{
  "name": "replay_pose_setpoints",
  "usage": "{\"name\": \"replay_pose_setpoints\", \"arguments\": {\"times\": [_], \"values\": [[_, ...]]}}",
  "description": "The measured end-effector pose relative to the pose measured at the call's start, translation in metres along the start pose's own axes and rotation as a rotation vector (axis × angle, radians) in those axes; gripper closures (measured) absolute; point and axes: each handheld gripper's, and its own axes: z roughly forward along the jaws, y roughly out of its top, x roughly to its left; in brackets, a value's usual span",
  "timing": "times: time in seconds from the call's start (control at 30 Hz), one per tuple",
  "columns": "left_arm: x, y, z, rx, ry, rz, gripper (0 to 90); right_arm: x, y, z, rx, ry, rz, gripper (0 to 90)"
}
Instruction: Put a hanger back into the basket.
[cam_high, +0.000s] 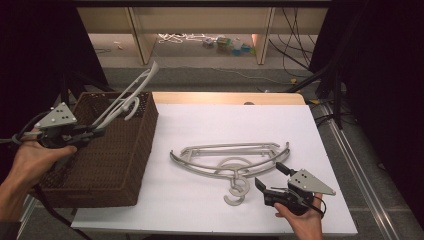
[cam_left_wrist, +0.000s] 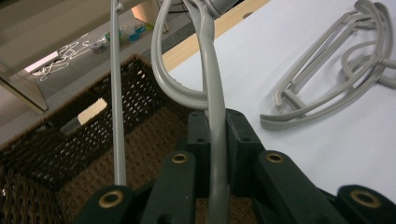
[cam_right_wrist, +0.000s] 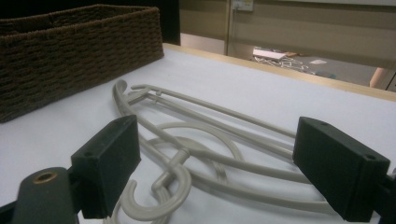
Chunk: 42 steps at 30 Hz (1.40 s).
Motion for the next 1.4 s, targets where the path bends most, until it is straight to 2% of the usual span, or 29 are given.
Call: {"name": "replay_pose_setpoints", "arguments": {"times": [0.1, 0.13, 0.17, 0.23, 0.27, 0.3, 0.33, 0.37, 0.43, 0.47, 0.53, 0.67, 0.73, 0.77, 0.8, 0.93, 0.97, 1.0, 1.03, 1.07, 1.1, 1.13, 1.17, 1.23, 1.3, 1.33, 1.37, 1.4], "values": [[0.005, -0.013, 0.002, 0.028, 0.017, -0.003, 81.5, 0.0, -0.001, 0.0, 0.005, 0.005, 0.003, 15.6], [0.008, -0.015, 0.001, 0.043, 0.015, 0.013, 81.5, 0.001, -0.001, 0.001, -0.006, 0.002, 0.001, 15.6], [0.01, -0.018, 0.001, 0.051, 0.011, 0.028, 81.5, 0.001, 0.0, -0.001, 0.011, -0.004, -0.008, 15.6], [0.01, -0.02, 0.001, 0.045, 0.013, 0.018, 81.5, 0.001, 0.0, 0.0, 0.01, -0.001, -0.011, 15.6], [0.013, -0.024, 0.0, 0.066, -0.001, 0.043, 81.5, 0.001, 0.0, 0.0, 0.02, -0.003, -0.013, 15.6], [0.013, -0.024, 0.0, 0.066, -0.001, 0.043, 81.5, 0.001, 0.0, 0.0, 0.02, -0.003, -0.012, 15.6], [0.015, -0.031, 0.001, 0.046, -0.001, 0.01, 81.5, 0.001, 0.0, 0.0, 0.013, 0.0, -0.011, 15.7], [0.018, -0.033, -0.001, 0.068, 0.006, 0.026, 81.5, 0.001, 0.0, 0.0, 0.012, 0.0, -0.011, 15.7], [0.018, -0.036, 0.0, 0.073, 0.01, 0.032, 81.5, 0.001, 0.0, 0.0, 0.024, -0.004, -0.012, 15.7], [0.02, -0.039, -0.002, 0.085, -0.001, 0.054, 81.5, 0.001, -0.001, 0.0, 0.019, -0.004, -0.012, 15.6], [0.019, -0.043, -0.003, 0.064, -0.008, 0.037, 81.5, 0.001, 0.0, 0.0, 0.014, 0.002, -0.012, 15.7], [0.019, -0.047, -0.005, 0.061, -0.012, 0.044, 81.5, 0.001, -0.001, 0.001, 0.019, 0.002, -0.009, 15.7], [0.021, -0.051, -0.006, 0.086, -0.019, 0.066, 81.4, 0.001, 0.0, 0.001, 0.016, -0.002, -0.013, 15.8], [0.021, -0.052, -0.006, 0.091, -0.015, 0.064, 81.4, 0.001, -0.001, 0.001, 0.021, 0.0, -0.012, 15.7], [0.02, -0.054, -0.005, 0.071, -0.016, 0.033, 81.5, 0.001, -0.001, 0.001, 0.016, 0.005, -0.005, 15.7], [0.023, -0.059, -0.007, 0.1, -0.017, 0.064, 81.5, 0.001, -0.001, 0.001, 0.017, 0.005, -0.009, 15.7], [0.022, -0.06, -0.007, 0.106, -0.02, 0.051, 81.4, 0.001, -0.001, 0.001, 0.026, -0.003, -0.012, 15.7], [0.022, -0.062, -0.006, 0.087, -0.018, 0.061, 81.4, 0.001, -0.001, 0.002, 0.013, 0.006, -0.005, 15.7], [0.023, -0.062, -0.008, 0.124, -0.025, 0.07, 81.4, 0.001, -0.001, 0.001, 0.02, -0.001, -0.01, 15.7], [0.022, -0.063, -0.007, 0.113, -0.011, 0.05, 81.4, 0.001, 0.0, 0.001, 0.027, 0.001, -0.011, 15.8], [0.023, -0.064, -0.008, 0.128, -0.019, 0.049, 81.4, 0.001, -0.001, 0.001, 0.029, -0.002, -0.014, 15.8], [0.024, -0.065, -0.008, 0.128, -0.016, 0.055, 81.4, 0.001, -0.002, 0.003, 0.006, 0.009, -0.007, 15.7], [0.024, -0.067, -0.007, 0.112, -0.018, 0.052, 81.4, 0.001, -0.001, 0.0, 0.036, -0.002, -0.015, 15.7], [0.024, -0.07, -0.005, 0.091, -0.021, 0.045, 81.4, 0.002, -0.001, 0.002, 0.016, 0.002, -0.011, 15.8], [0.023, -0.071, -0.004, 0.1, -0.023, 0.043, 81.4, 0.002, -0.001, 0.002, 0.018, 0.002, -0.013, 15.8], [0.022, -0.072, -0.002, 0.119, -0.027, 0.05, 81.4, 0.002, -0.001, 0.001, 0.038, -0.001, -0.015, 15.8], [0.022, -0.072, -0.002, 0.119, -0.027, 0.05, 81.4, 0.002, -0.001, 0.002, 0.02, 0.002, -0.012, 15.8], [0.024, -0.072, -0.002, 0.154, -0.037, 0.059, 81.4, 0.003, -0.002, 0.003, 0.007, 0.011, -0.005, 15.8]]}}
